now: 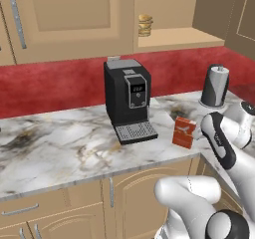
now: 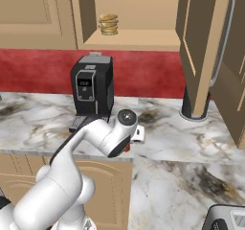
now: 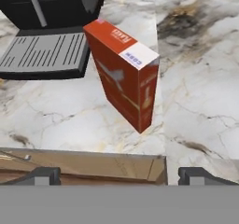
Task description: Pick the jam and cereal from the counter and place them in the cabinets closest to them.
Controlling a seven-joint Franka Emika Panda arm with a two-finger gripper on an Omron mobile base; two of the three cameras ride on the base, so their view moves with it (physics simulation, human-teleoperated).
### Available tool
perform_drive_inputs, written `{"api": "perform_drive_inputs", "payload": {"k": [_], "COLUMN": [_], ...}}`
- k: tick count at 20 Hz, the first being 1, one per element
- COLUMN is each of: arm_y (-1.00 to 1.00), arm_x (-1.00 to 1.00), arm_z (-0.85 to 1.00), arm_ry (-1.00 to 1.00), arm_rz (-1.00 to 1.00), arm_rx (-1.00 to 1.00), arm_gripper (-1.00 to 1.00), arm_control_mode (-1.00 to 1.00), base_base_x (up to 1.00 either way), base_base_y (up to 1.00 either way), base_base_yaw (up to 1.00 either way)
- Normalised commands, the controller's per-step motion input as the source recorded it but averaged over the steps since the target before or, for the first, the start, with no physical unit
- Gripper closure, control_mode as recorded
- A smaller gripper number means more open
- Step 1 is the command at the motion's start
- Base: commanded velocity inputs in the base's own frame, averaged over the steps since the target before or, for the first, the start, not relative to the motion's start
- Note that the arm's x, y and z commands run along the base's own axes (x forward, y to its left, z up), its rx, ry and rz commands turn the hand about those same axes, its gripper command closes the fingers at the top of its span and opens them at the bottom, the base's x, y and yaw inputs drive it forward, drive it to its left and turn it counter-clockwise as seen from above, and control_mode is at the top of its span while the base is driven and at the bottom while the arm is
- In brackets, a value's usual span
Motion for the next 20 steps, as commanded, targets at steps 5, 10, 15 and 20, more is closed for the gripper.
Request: {"api": "perform_drive_inputs", "payload": {"k": [5, 10, 15, 20], "arm_y": [0.0, 0.0, 0.0, 0.0], "arm_x": [0.13, 0.1, 0.06, 0.01], "arm_z": [-0.13, -0.11, -0.1, -0.08], "arm_ry": [-0.03, -0.07, -0.09, -0.09], "arm_rz": [0.0, 0.0, 0.0, 0.0], "arm_rx": [0.03, 0.0, 0.0, 0.0], "arm_gripper": [-1.0, -1.0, -1.0, -1.0], "arm_control_mode": [-1.0, -1.0, -1.0, -1.0], "base_base_x": [0.0, 0.0, 0.0, 0.0], "base_base_y": [0.0, 0.0, 0.0, 0.0], "base_base_yaw": [0.0, 0.0, 0.0, 0.0]}}
